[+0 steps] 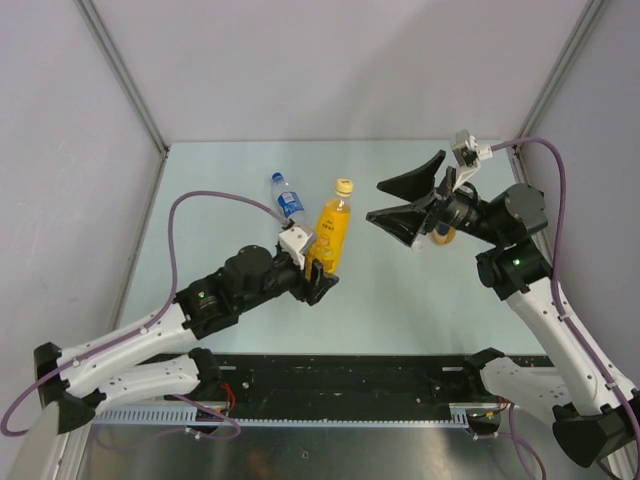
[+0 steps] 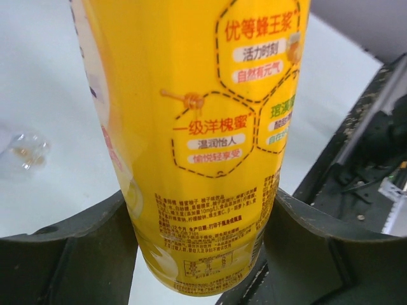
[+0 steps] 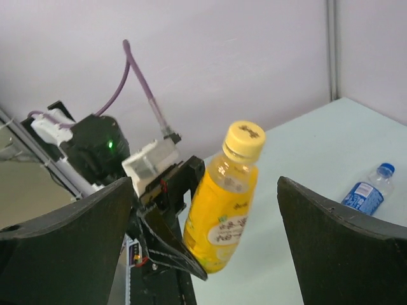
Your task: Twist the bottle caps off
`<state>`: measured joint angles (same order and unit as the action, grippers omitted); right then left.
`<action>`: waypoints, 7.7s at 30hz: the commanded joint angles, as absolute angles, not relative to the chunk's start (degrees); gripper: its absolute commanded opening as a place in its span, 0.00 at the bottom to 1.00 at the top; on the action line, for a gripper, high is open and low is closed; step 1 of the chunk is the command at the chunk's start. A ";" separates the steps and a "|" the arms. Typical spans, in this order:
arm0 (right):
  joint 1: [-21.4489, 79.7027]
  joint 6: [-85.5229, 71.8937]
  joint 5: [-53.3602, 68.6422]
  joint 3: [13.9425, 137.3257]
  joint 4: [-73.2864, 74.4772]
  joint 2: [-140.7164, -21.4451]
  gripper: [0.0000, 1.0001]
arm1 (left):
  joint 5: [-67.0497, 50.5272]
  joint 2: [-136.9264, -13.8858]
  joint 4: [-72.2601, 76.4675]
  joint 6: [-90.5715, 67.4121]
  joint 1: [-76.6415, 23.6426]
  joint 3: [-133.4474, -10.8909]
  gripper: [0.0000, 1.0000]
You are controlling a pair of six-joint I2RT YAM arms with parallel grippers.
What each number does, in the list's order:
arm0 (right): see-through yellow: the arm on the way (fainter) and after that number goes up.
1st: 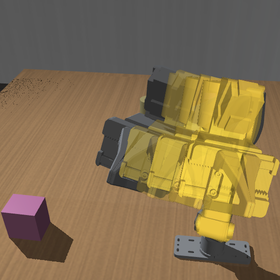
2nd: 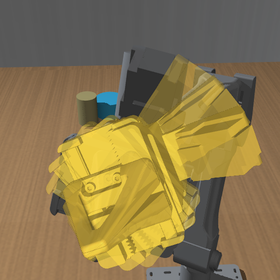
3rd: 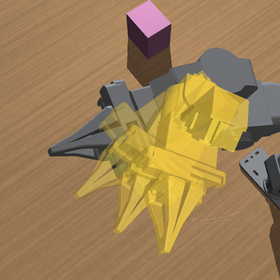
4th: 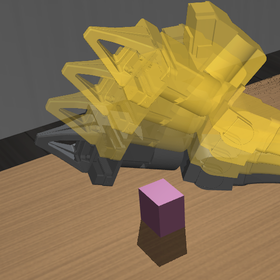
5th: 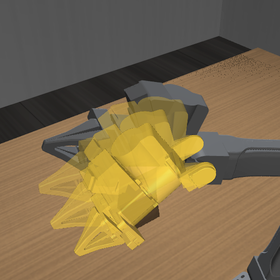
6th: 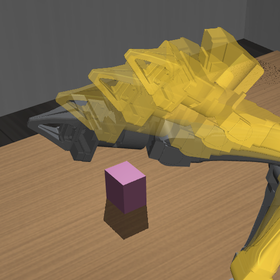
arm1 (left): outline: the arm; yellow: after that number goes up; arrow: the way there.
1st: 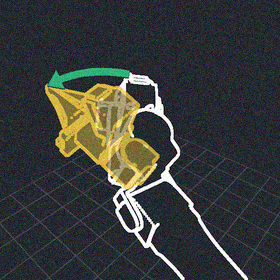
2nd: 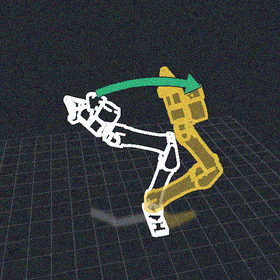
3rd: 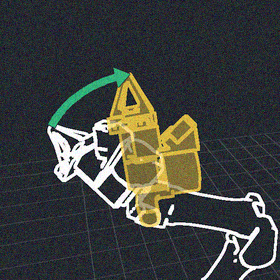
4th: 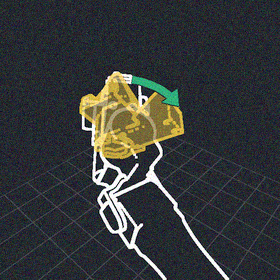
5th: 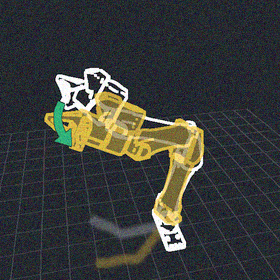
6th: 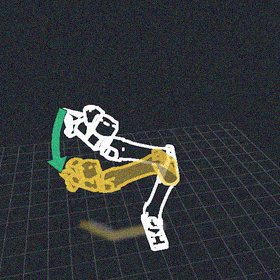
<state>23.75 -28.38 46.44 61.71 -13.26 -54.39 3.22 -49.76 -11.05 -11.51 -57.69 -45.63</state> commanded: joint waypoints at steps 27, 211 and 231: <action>31.73 -28.15 12.44 70.34 10.98 -65.89 0.72 | 34.16 -69.61 -28.19 -15.85 -66.87 -59.04 0.00; 30.91 -38.04 36.30 53.51 -23.37 -59.19 0.87 | 0.44 -54.11 -5.93 -13.69 -58.62 -42.06 0.00; 31.41 -36.06 35.78 54.23 -20.71 -61.44 0.01 | -1.51 -54.44 -6.00 -13.62 -58.62 -42.63 0.02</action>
<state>30.79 -37.41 34.87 52.01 -20.43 -61.54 -0.67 -54.39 -7.46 -13.54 -58.94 -39.88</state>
